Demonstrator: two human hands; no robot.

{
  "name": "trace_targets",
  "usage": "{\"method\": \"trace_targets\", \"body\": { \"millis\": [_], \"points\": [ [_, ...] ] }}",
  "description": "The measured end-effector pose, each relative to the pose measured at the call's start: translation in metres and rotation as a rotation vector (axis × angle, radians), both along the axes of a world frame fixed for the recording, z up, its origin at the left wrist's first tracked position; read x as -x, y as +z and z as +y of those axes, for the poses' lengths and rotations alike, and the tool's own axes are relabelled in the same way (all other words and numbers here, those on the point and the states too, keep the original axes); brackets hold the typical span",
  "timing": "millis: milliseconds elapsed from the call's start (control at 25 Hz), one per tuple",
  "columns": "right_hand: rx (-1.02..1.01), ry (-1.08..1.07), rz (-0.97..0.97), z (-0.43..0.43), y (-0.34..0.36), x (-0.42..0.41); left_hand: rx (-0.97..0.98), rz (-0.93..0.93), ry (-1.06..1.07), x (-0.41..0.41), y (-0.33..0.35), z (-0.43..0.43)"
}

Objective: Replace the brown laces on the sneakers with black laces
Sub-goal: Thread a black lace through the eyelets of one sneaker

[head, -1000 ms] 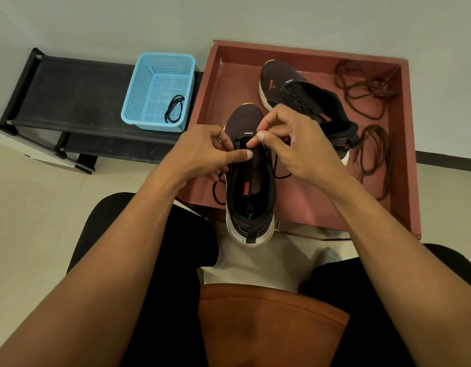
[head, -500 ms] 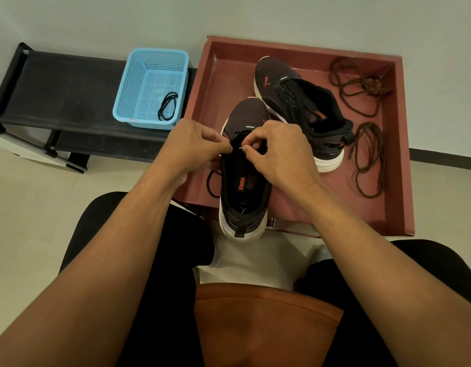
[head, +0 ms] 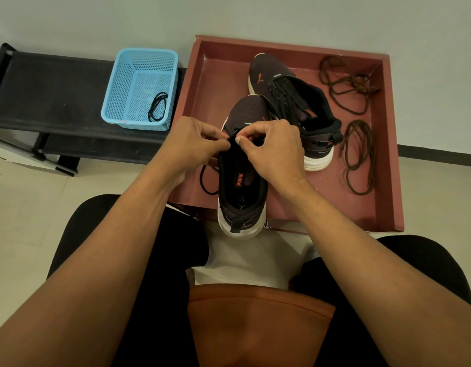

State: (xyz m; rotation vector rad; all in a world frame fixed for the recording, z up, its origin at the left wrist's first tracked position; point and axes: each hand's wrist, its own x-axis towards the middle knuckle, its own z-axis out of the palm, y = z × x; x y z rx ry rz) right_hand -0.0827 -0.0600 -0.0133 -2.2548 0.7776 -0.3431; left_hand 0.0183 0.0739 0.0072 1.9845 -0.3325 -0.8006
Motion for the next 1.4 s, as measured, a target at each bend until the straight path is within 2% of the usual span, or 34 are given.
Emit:
{"method": "trace_targets", "body": {
  "millis": [160,520,760,880,1240,1320,1400],
  "points": [
    [0.002,0.013,0.011,0.003,-0.004,0.000,-0.006,-0.024,-0.004,-0.002,-0.003,0.002],
    [0.260,0.113,0.106,0.004,-0.002,0.001,0.016,-0.029,-0.016,-0.002,-0.004,0.001],
    [0.124,0.104,0.033,0.001,-0.007,-0.001,0.043,0.077,0.019,-0.002,-0.005,0.001],
    [0.094,0.100,0.010,0.001,-0.008,-0.001,0.036,0.072,0.008,-0.003,-0.007,0.001],
    [0.211,0.142,0.026,-0.002,-0.004,0.003,-0.044,-0.046,0.012,-0.005,-0.014,-0.004],
    [0.225,0.141,0.033,-0.002,-0.004,0.004,-0.157,-0.192,0.020,-0.009,-0.015,-0.003],
    [0.237,0.134,0.036,-0.004,-0.005,0.004,-0.386,-0.434,0.016,-0.013,-0.016,0.004]
  ]
}}
